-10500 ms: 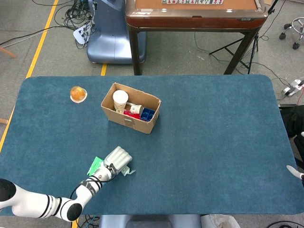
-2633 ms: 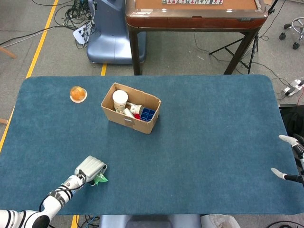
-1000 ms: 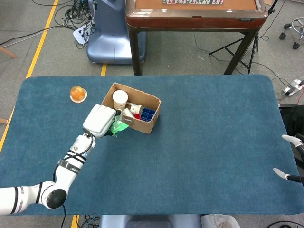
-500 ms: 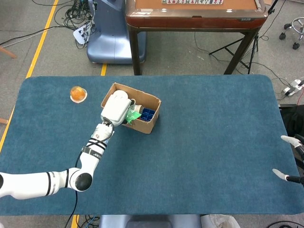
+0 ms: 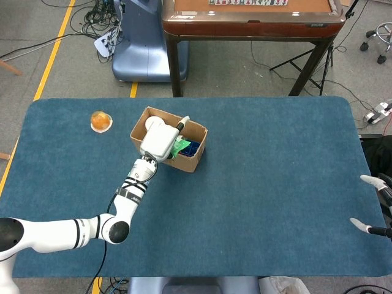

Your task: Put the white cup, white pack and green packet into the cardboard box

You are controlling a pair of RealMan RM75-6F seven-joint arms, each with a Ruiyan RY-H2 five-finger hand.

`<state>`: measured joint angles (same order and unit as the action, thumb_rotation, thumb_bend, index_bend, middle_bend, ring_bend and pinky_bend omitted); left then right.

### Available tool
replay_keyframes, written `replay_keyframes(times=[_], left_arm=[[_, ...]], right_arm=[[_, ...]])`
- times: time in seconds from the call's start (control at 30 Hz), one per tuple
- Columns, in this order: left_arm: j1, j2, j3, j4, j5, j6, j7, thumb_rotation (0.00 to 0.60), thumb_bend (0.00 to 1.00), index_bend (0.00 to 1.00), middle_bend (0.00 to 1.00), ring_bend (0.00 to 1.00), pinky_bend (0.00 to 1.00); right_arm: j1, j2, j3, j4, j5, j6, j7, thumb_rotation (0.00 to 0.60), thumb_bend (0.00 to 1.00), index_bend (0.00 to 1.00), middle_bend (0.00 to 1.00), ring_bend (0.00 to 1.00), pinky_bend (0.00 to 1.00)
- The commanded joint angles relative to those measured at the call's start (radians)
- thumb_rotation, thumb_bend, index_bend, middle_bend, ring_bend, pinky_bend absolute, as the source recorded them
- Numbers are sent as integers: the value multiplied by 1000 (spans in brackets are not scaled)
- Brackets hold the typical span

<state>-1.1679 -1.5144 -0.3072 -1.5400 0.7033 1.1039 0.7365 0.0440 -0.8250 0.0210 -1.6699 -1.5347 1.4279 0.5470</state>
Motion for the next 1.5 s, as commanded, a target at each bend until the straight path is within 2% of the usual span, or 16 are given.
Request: replay_keyframes(times=[0.03, 0.37, 0.67, 0.83, 0.93, 1.07, 1.17, 1.3, 1.5], left_arm=[[1, 3, -2, -7, -2, 13, 14, 600, 270, 57, 867, 671, 833], [0, -4, -8, -14, -6, 52, 48, 600, 155, 5, 855, 654, 832], [8, -26, -1, 12, 39, 74, 44, 600, 150, 21, 617, 486, 783], [18, -35, 4, 24, 66, 82, 37, 600, 150, 38, 435, 382, 756], [28, -29, 5, 17, 74, 90, 37, 600, 150, 38, 377, 342, 728], [54, 0, 13, -28, 80, 113, 45, 600, 150, 40, 357, 327, 717], [92, 42, 34, -101, 119, 131, 23, 600, 150, 92, 357, 328, 717], [154, 102, 90, -201, 225, 176, -6, 600, 150, 181, 357, 332, 717], [261, 197, 199, -342, 393, 240, -40, 600, 150, 201, 357, 335, 717]], right_arm=[[-1, -1, -1, -2, -2, 3, -4, 600, 85, 186, 195, 38, 173], [0, -1, -3, -5, -3, 3, -8, 600, 85, 186, 195, 38, 173], [1, -1, -3, -5, -4, 4, -6, 600, 85, 185, 195, 38, 173], [1, -2, -3, -5, -5, 4, -10, 600, 85, 186, 195, 37, 173], [1, -3, -4, -5, -5, 5, -10, 600, 85, 185, 195, 37, 173], [2, -2, -5, -5, -7, 3, -10, 600, 85, 185, 195, 37, 173], [3, -3, -7, -6, -11, 4, -14, 600, 85, 186, 195, 37, 173], [6, -6, -8, -12, -10, -3, -31, 600, 85, 185, 195, 38, 173], [9, -13, -7, -23, 0, -11, -69, 600, 85, 186, 195, 37, 173]])
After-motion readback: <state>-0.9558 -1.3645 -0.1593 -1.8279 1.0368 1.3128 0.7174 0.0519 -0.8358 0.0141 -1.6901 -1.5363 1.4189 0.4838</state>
